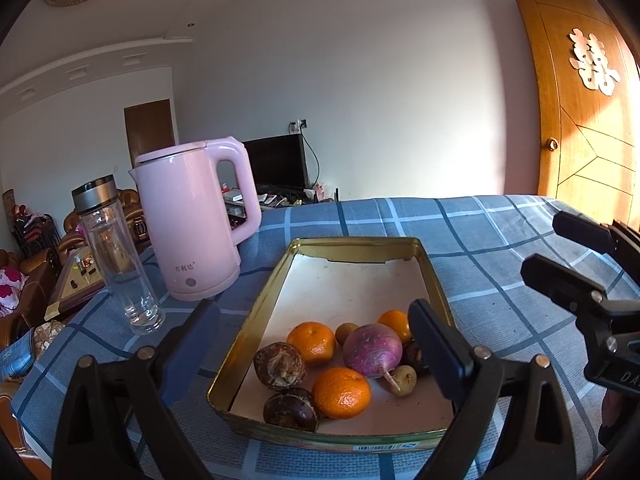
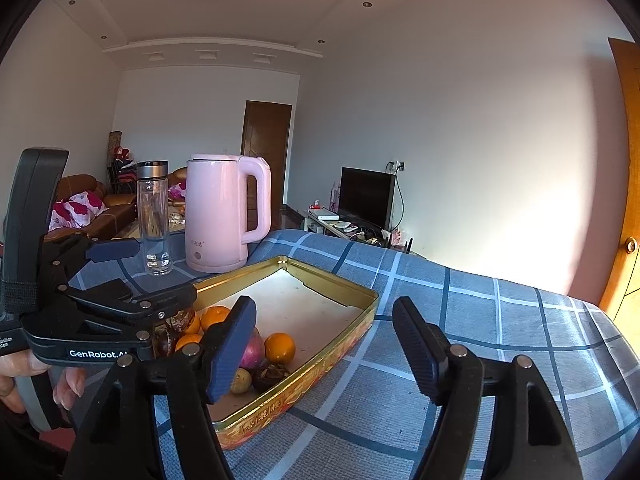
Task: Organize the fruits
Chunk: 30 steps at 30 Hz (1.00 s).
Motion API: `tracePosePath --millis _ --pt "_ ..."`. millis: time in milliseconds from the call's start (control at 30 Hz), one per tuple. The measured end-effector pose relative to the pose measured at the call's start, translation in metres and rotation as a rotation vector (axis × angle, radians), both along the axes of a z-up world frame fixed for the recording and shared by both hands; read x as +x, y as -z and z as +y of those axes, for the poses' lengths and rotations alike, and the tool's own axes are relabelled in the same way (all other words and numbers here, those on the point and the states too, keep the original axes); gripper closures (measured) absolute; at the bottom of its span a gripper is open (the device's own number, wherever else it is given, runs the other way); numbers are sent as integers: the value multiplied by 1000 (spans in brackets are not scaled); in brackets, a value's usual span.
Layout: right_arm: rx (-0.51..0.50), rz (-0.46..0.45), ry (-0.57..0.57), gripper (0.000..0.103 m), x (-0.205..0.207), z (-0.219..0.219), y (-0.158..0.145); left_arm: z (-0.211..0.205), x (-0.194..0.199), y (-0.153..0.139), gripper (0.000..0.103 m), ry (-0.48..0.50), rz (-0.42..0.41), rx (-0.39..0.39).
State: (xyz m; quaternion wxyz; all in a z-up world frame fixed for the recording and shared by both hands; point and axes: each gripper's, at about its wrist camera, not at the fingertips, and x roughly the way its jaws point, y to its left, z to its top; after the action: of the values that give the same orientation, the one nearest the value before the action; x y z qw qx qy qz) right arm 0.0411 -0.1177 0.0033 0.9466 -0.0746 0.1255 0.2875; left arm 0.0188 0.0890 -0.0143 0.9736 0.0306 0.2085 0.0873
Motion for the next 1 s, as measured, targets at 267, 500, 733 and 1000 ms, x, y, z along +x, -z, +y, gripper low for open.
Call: tracePosePath --millis 267,500,733,1000 --pt "5 -6 8 31 -1 -5 -1 -5 -4 -4 0 2 -16 5" --pt "15 -16 30 30 -2 -14 -2 -12 -7 -7 0 30 -17 6" --pt "23 -12 40 30 -2 -20 -1 -19 -6 -7 0 26 -17 31" --pt "17 1 43 29 -1 -24 3 -25 -7 -5 0 45 -11 41"
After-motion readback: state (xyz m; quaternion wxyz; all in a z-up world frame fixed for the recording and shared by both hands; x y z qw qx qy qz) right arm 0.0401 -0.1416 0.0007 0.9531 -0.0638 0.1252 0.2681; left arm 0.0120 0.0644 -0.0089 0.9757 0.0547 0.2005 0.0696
